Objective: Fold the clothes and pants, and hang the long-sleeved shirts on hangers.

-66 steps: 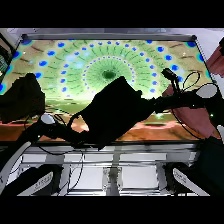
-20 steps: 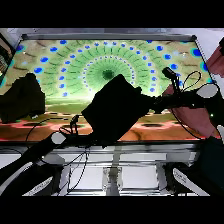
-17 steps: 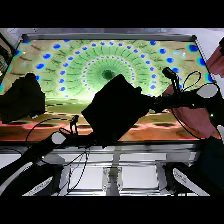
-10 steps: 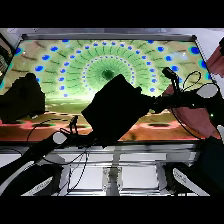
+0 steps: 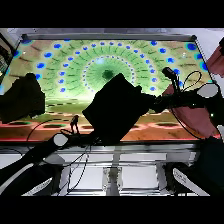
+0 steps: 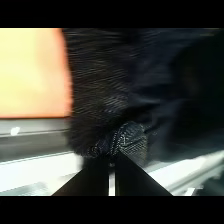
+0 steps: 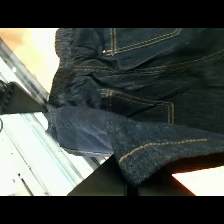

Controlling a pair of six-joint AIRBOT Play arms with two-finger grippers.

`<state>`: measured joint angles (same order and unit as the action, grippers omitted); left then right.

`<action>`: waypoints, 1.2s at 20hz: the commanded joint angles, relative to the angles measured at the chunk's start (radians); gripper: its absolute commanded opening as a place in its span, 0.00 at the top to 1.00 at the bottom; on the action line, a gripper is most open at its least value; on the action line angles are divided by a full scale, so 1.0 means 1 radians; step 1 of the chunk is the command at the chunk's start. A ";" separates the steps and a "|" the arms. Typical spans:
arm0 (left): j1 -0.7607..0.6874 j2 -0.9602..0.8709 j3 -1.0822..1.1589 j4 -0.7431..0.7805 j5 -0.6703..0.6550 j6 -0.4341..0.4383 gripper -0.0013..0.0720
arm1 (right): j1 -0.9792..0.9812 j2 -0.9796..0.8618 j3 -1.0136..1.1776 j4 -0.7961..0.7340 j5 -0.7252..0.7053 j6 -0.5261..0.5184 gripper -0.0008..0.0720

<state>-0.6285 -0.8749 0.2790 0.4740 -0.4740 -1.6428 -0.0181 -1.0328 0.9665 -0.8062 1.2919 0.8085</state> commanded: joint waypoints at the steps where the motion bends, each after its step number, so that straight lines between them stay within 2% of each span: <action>1: 0.050 0.179 0.001 -0.003 0.047 0.008 0.97 | 0.000 0.002 0.059 0.006 0.065 0.002 0.97; 4: 0.209 0.384 0.001 -0.003 0.048 0.008 0.97 | 0.000 0.019 0.173 0.005 0.125 0.022 0.97; 7: 0.436 0.592 0.002 -0.003 0.011 0.006 0.97 | 0.000 0.032 0.261 -0.001 0.179 0.085 0.97; 11: 0.749 0.746 0.035 0.011 -0.212 0.004 0.97 | 0.000 0.043 0.277 -0.010 0.250 0.183 0.97; 14: 0.931 0.731 0.130 0.137 -0.405 0.005 0.97 | 0.000 0.043 0.277 -0.012 0.292 0.231 0.97; 16: 0.993 0.671 0.184 0.223 -0.475 0.013 0.97 | 0.000 0.034 0.277 -0.010 0.266 0.233 0.97; 20: 0.983 0.481 0.199 0.251 -0.575 0.093 0.97 | 0.050 -0.068 0.271 0.019 0.221 0.235 0.97; 22: 0.951 0.397 0.199 0.247 -0.570 0.128 0.97 | 0.118 -0.154 0.272 0.042 0.191 0.227 0.97; 24: 0.922 0.341 0.199 0.248 -0.532 0.140 0.97 | 0.180 -0.241 0.274 0.043 0.094 0.226 0.97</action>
<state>0.3157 -0.4446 0.4709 0.7208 -0.9936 -1.5429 0.0898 -1.1728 1.2381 -0.7872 1.4788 1.0359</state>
